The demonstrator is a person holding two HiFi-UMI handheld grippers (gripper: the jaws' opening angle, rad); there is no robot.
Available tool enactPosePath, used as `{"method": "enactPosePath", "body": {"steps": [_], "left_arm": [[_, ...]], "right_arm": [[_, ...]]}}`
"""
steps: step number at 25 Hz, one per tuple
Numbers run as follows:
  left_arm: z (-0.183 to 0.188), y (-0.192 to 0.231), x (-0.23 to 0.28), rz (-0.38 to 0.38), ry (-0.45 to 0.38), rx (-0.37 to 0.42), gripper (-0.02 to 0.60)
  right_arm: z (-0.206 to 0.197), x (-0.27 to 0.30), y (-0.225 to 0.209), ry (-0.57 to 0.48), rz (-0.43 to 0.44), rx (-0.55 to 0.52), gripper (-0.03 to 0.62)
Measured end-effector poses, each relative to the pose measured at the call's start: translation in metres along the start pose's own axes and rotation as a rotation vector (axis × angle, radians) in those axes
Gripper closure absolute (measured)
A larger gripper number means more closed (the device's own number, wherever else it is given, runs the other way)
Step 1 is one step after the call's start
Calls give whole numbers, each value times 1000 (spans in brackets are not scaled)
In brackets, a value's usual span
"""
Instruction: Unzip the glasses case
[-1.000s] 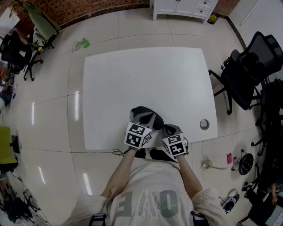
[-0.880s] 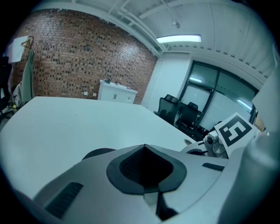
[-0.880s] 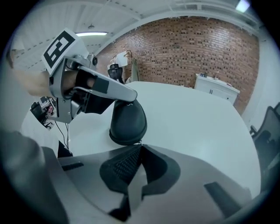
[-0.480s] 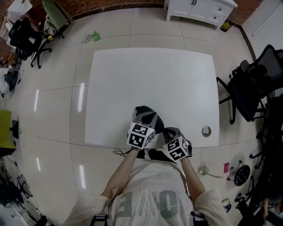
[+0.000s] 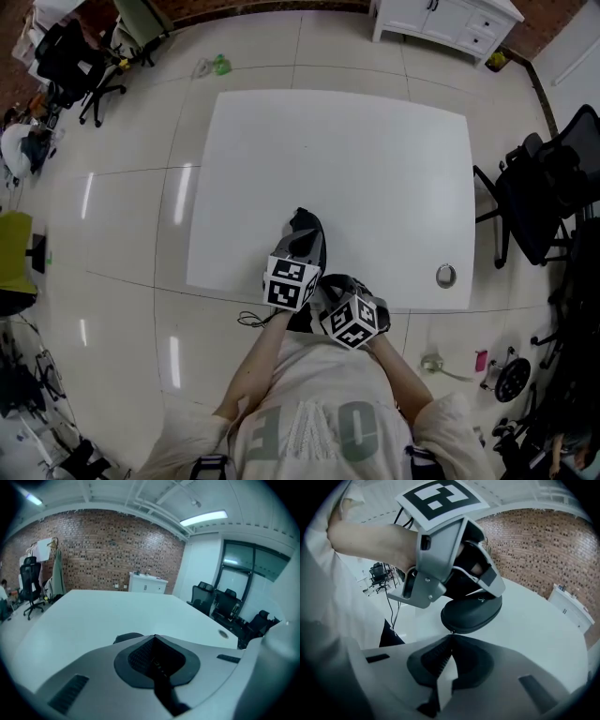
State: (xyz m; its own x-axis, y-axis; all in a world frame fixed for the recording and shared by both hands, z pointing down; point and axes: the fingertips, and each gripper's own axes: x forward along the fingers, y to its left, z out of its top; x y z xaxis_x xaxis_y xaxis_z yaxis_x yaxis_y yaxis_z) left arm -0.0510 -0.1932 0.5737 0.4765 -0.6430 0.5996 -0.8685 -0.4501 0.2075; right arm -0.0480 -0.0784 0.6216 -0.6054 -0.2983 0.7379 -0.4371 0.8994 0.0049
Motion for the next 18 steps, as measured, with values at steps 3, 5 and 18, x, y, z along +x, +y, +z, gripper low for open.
{"method": "enactPosePath", "body": {"steps": [3, 5, 18], "left_arm": [[-2, -1, 0, -15, 7, -29, 577], [-1, -3, 3, -15, 17, 4, 577], [0, -10, 12, -86, 30, -68, 577]], "right_arm": [[-10, -1, -8, 21, -9, 2, 595], [-13, -5, -19, 43, -29, -25, 595], [1, 16, -104, 101, -64, -205, 594]]}}
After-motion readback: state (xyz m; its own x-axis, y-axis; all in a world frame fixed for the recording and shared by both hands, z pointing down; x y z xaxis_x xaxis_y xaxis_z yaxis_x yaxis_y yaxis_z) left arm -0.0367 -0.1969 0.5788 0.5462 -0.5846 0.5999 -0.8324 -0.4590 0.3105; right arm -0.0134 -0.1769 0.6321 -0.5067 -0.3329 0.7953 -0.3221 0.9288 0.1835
